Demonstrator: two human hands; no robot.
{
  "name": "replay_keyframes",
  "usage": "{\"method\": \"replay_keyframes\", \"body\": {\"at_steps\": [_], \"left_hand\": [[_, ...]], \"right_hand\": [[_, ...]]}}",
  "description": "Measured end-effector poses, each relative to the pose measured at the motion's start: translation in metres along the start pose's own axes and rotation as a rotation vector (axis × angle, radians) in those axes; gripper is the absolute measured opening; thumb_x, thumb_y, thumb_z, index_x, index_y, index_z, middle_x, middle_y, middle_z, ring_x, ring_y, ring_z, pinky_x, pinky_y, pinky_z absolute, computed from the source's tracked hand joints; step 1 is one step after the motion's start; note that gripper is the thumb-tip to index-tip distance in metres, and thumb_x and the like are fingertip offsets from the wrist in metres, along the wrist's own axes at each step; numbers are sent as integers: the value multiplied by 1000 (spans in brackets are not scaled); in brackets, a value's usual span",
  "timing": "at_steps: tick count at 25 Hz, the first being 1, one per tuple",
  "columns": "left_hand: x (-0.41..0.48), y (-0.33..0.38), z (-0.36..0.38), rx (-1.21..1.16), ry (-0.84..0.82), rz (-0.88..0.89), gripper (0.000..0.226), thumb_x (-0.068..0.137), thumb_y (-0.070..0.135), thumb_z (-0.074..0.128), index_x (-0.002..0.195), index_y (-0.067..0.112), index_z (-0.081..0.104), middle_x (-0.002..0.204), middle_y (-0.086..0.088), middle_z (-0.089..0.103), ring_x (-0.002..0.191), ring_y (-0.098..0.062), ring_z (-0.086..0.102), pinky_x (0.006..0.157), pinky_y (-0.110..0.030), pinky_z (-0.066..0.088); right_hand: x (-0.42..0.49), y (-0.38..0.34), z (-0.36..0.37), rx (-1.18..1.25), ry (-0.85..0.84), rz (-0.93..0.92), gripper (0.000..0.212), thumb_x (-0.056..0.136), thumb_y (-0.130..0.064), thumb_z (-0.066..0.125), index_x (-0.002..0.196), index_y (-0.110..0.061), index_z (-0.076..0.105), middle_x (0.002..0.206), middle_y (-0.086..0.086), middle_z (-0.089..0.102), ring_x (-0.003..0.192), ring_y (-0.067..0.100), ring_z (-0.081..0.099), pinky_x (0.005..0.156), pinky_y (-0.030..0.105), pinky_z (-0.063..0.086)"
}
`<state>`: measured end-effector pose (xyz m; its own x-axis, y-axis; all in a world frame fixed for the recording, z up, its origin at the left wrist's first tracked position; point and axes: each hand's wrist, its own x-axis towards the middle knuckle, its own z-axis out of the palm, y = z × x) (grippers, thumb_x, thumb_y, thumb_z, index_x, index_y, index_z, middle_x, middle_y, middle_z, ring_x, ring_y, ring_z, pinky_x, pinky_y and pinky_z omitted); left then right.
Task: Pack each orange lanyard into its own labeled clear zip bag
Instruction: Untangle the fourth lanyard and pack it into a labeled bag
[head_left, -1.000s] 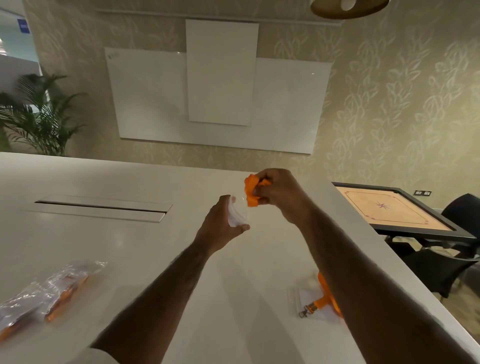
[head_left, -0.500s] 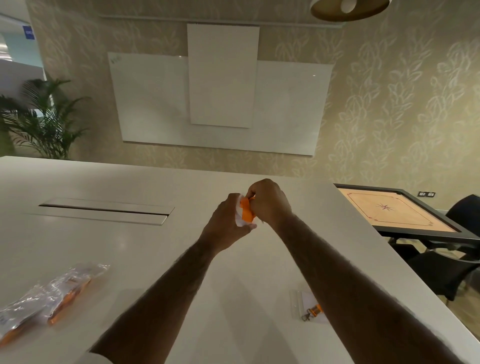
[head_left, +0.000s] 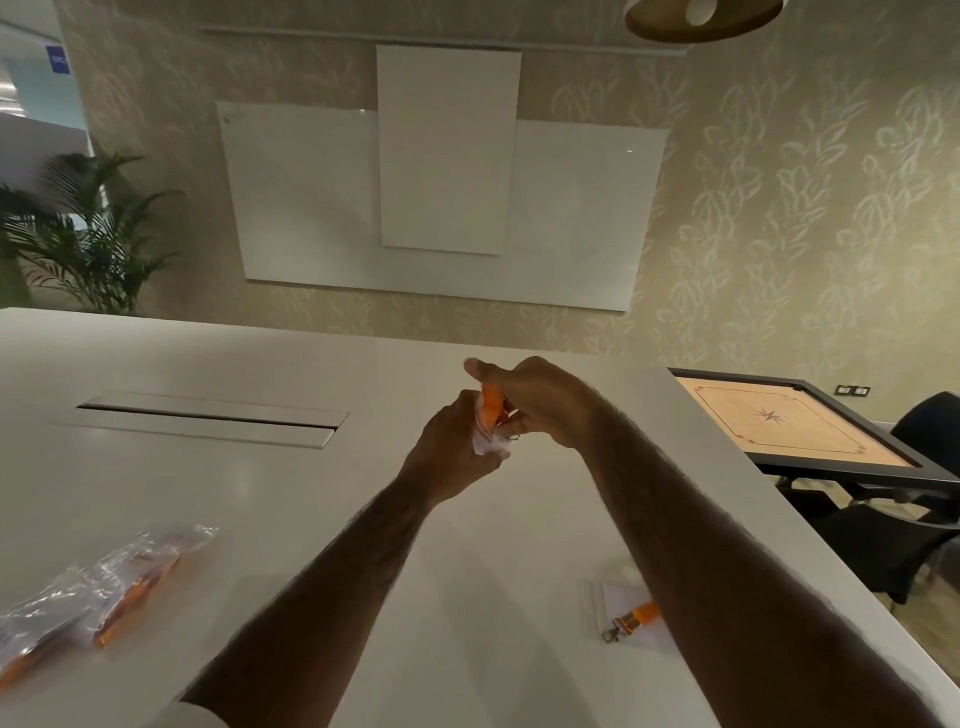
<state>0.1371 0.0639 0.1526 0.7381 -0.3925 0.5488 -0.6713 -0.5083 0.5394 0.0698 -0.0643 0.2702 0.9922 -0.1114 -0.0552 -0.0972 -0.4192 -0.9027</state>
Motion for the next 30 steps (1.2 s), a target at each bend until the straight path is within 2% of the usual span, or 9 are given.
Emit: {"method": "replay_keyframes", "body": {"at_steps": [2, 6, 10, 13, 16, 18, 21, 25, 30], "left_hand": [[0, -2, 1, -2, 5, -2, 53, 74, 45, 78, 114, 33, 46, 97, 18, 63, 89, -5, 65, 79, -28, 56], [2, -5, 2, 53, 35, -4, 61, 72, 50, 79, 120, 27, 48, 110, 13, 63, 96, -8, 64, 85, -34, 56], [0, -6, 1, -6, 50, 9, 72, 71, 51, 82, 126, 27, 43, 117, 11, 62, 102, -9, 63, 87, -29, 54], [1, -8, 1, -9, 43, -9, 79, 69, 55, 82, 130, 27, 41, 117, 14, 58, 103, -8, 61, 87, -24, 53], [2, -5, 2, -16, 53, -39, 76, 67, 61, 79, 125, 32, 40, 108, 21, 55, 97, -6, 61, 81, -20, 51], [4, -2, 3, -34, 69, -43, 75, 65, 63, 76, 124, 36, 39, 105, 25, 54, 94, -2, 60, 78, -16, 47], [5, 0, 2, -65, 67, -26, 78, 66, 60, 78, 128, 37, 36, 109, 26, 52, 99, -3, 59, 83, -20, 50], [4, 0, -2, -72, 76, -41, 73, 65, 61, 77, 122, 35, 40, 110, 20, 58, 99, -7, 62, 81, -23, 51], [5, 14, 0, -85, 72, 9, 63, 67, 57, 77, 116, 43, 40, 102, 26, 55, 93, -2, 62, 78, -24, 53]], "right_hand": [[-1, 2, 3, -163, -1, -37, 58, 82, -47, 78, 102, 6, 69, 102, 20, 72, 91, 32, 74, 90, 43, 60], [0, 7, 4, -287, 112, -110, 12, 86, -6, 68, 92, 3, 73, 98, 22, 74, 78, 25, 71, 82, 43, 62], [-1, 3, 1, -457, 156, -213, 30, 82, -20, 77, 104, -3, 66, 96, 7, 67, 85, 24, 70, 72, 38, 62], [1, -3, -5, -402, 262, -324, 13, 82, -15, 79, 85, -11, 67, 94, 5, 70, 76, 17, 69, 57, 26, 59], [4, -4, -2, -649, 203, -340, 14, 85, -11, 72, 71, -12, 70, 80, 1, 71, 68, 14, 67, 53, 20, 50], [6, -1, 4, -776, 171, -314, 22, 90, -19, 62, 69, -13, 64, 71, 0, 63, 70, 19, 63, 59, 26, 46], [4, -3, -2, -694, 126, -304, 29, 95, -33, 58, 79, -11, 70, 80, 2, 69, 77, 20, 65, 69, 32, 49], [2, -7, -16, -933, -74, -346, 22, 88, -10, 67, 105, -14, 80, 107, 3, 75, 98, 20, 67, 85, 31, 52], [8, 6, -1, -1056, 148, -446, 22, 87, -11, 54, 94, -19, 73, 91, -5, 67, 96, 20, 56, 88, 39, 39]]}}
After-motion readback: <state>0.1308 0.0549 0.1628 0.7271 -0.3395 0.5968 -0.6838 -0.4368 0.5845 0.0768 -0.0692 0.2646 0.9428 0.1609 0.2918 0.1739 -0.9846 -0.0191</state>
